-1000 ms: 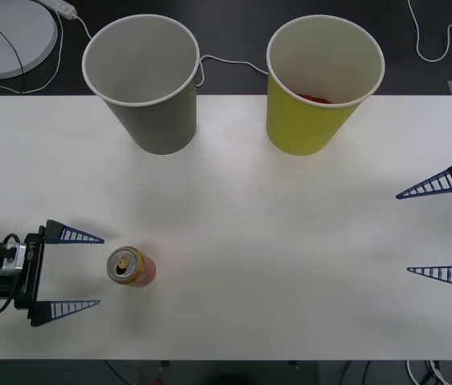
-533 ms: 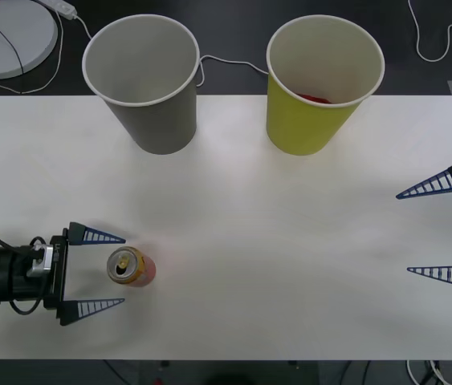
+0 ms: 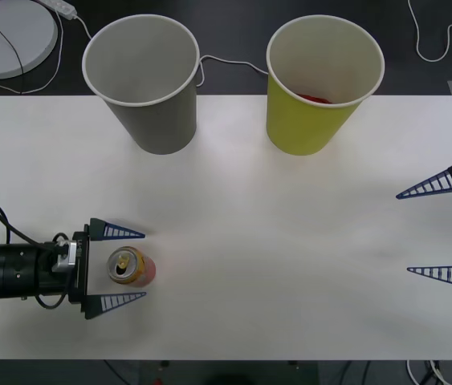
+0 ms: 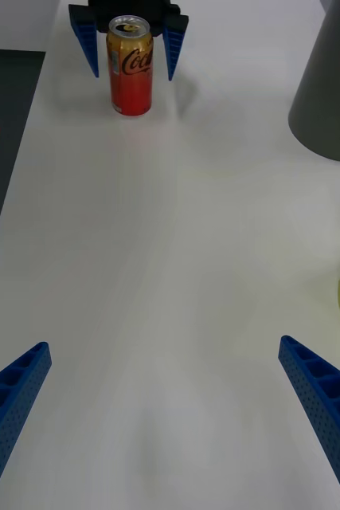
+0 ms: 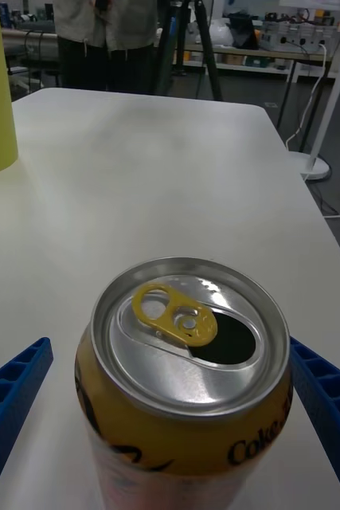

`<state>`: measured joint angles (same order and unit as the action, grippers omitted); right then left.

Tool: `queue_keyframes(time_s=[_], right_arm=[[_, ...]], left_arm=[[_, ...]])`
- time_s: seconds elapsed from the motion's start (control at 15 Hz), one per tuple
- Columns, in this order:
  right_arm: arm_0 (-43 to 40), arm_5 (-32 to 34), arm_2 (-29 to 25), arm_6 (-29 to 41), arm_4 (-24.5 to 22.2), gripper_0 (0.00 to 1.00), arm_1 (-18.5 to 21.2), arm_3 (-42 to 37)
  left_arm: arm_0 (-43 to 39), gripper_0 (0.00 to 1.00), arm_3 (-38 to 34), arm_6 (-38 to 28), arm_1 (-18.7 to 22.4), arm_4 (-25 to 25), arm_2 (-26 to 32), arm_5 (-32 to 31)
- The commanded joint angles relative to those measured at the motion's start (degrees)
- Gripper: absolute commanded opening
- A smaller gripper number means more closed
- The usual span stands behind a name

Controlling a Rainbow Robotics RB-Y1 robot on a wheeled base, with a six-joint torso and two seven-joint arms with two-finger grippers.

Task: Put the can into the green bin and the plastic bottle into the gray bin

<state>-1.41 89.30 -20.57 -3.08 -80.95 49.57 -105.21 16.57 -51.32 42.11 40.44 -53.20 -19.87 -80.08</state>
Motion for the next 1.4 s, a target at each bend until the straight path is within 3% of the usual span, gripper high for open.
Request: queue_keyframes(time_s=[0.07, 0.2, 0.27, 0.33, 0.4, 0.47, 1.13, 1.4], right_arm=[[0.0, 0.0, 0.0, 0.0, 0.0, 1.00, 0.0, 0.0], [0.0, 0.0, 0.0, 0.0, 0.0, 1.00, 0.0, 0.0], [0.0, 0.0, 0.0, 0.0, 0.0, 1.00, 0.0, 0.0], [0.0, 0.0, 0.0, 0.0, 0.0, 1.00, 0.0, 0.0], [0.0, 0.0, 0.0, 0.0, 0.0, 1.00, 0.0, 0.0], [0.0, 0.0, 0.0, 0.0, 0.0, 1.00, 0.0, 0.0], [0.0, 0.0, 0.0, 0.0, 0.0, 1.00, 0.0, 0.0], [0.0, 0.0, 0.0, 0.0, 0.0, 1.00, 0.0, 0.0]], left_arm=[[0.6, 1.00, 0.0, -0.4, -1.1, -0.5, 0.0, 0.3], [0.7, 1.00, 0.1, -0.4, -1.5, -0.6, 0.0, 0.5], [0.6, 0.94, 0.1, -0.5, -1.7, -0.6, 0.0, 0.5], [0.6, 0.31, 0.1, -0.5, -1.9, -0.7, 0.0, 0.5], [0.6, 0.05, 0.1, -0.8, -1.9, -0.7, 0.1, 0.5], [0.7, 0.00, 0.1, -1.0, -2.0, -0.7, 0.0, 0.5], [1.1, 0.00, -1.5, -3.4, -0.9, -1.1, 0.3, 0.5], [1.0, 0.00, -7.7, -13.6, 2.5, -6.0, 2.7, 0.5]])
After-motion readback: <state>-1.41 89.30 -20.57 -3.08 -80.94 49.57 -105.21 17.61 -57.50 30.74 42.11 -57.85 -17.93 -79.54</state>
